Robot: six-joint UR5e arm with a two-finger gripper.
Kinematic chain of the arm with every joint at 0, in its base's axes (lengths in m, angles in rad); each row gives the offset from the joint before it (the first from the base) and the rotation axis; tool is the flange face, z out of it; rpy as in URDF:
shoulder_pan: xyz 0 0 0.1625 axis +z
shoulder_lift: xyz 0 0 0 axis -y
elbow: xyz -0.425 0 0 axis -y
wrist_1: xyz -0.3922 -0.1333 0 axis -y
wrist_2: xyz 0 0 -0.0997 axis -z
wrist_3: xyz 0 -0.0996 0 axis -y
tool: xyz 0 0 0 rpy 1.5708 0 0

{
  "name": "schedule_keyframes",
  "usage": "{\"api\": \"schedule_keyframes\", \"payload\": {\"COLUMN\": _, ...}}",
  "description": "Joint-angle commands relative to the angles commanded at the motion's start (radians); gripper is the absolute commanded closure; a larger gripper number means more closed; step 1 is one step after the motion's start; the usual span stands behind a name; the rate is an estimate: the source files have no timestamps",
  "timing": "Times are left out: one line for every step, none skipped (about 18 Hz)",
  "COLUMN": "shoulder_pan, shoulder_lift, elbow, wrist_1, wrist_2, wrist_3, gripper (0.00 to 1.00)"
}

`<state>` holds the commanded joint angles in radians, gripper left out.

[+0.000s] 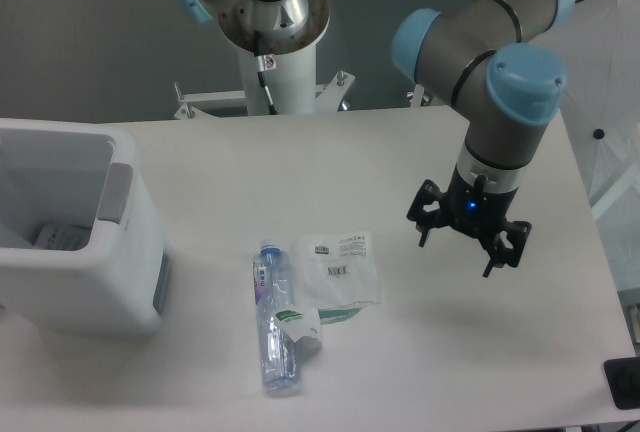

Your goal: Open the trash can

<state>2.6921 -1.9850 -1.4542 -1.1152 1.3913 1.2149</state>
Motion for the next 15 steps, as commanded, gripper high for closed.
{"api": "schedule_keyframes", "payload": {"shoulder_pan": 0.006, "shoulder_lift": 0.002, "elbow": 0.000, "wrist_1": 0.000, "wrist_2": 0.000, "wrist_3": 0.002, "gripper": 0.00}}
{"api": "schedule_keyframes", "payload": {"shoulder_pan": 0.014, "shoulder_lift": 0.002, "elbow": 0.000, "wrist_1": 0.002, "wrist_2": -0.002, "wrist_3": 0.003, "gripper": 0.00}}
{"api": "schedule_keyframes", "payload": {"shoulder_pan": 0.014, "shoulder_lift": 0.002, "elbow": 0.000, "wrist_1": 0.002, "wrist_2": -0.002, "wrist_3": 0.006, "gripper": 0.00}}
{"api": "schedule_keyframes", "payload": {"shoulder_pan": 0.014, "shoulder_lift": 0.002, "elbow": 0.000, "wrist_1": 0.002, "wrist_2": -0.002, "wrist_3": 0.017, "gripper": 0.00}}
{"api": "schedule_keyframes", "payload": {"shoulder_pan": 0.014, "shoulder_lift": 0.002, "elbow": 0.000, "wrist_1": 0.002, "wrist_2": 0.000, "wrist_3": 0.026, "gripper": 0.00}}
{"api": "schedule_keyframes", "payload": {"shoulder_pan": 0.014, "shoulder_lift": 0.000, "elbow": 0.000, "wrist_1": 0.002, "wrist_2": 0.000, "wrist_3": 0.032, "gripper": 0.00}}
{"api": "schedule_keyframes", "payload": {"shoulder_pan": 0.014, "shoulder_lift": 0.000, "elbow": 0.000, "wrist_1": 0.002, "wrist_2": 0.000, "wrist_3": 0.035, "gripper": 0.00}}
{"api": "schedule_keyframes", "payload": {"shoulder_pan": 0.014, "shoulder_lift": 0.000, "elbow": 0.000, "wrist_1": 0.002, "wrist_2": 0.000, "wrist_3": 0.037, "gripper": 0.00}}
{"api": "schedule_keyframes", "payload": {"shoulder_pan": 0.014, "shoulder_lift": 0.000, "elbow": 0.000, "wrist_1": 0.002, "wrist_2": 0.000, "wrist_3": 0.037, "gripper": 0.00}}
{"api": "schedule_keyframes", "payload": {"shoulder_pan": 0.014, "shoulder_lift": 0.000, "elbow": 0.000, "wrist_1": 0.002, "wrist_2": 0.000, "wrist_3": 0.037, "gripper": 0.00}}
{"api": "schedule_keyframes", "payload": {"shoulder_pan": 0.014, "shoulder_lift": 0.000, "elbow": 0.000, "wrist_1": 0.002, "wrist_2": 0.000, "wrist_3": 0.037, "gripper": 0.00}}
{"api": "schedule_keyframes", "payload": {"shoulder_pan": 0.014, "shoulder_lift": 0.000, "elbow": 0.000, "wrist_1": 0.002, "wrist_2": 0.000, "wrist_3": 0.037, "gripper": 0.00}}
{"api": "schedule_keyframes", "payload": {"shoulder_pan": 0.014, "shoulder_lift": 0.000, "elbow": 0.000, "wrist_1": 0.002, "wrist_2": 0.000, "wrist_3": 0.037, "gripper": 0.00}}
{"api": "schedule_keyframes", "payload": {"shoulder_pan": 0.014, "shoulder_lift": 0.000, "elbow": 0.000, "wrist_1": 0.002, "wrist_2": 0.000, "wrist_3": 0.037, "gripper": 0.00}}
{"api": "schedule_keyframes", "payload": {"shoulder_pan": 0.014, "shoulder_lift": 0.002, "elbow": -0.002, "wrist_1": 0.002, "wrist_2": 0.000, "wrist_3": 0.035, "gripper": 0.00}}
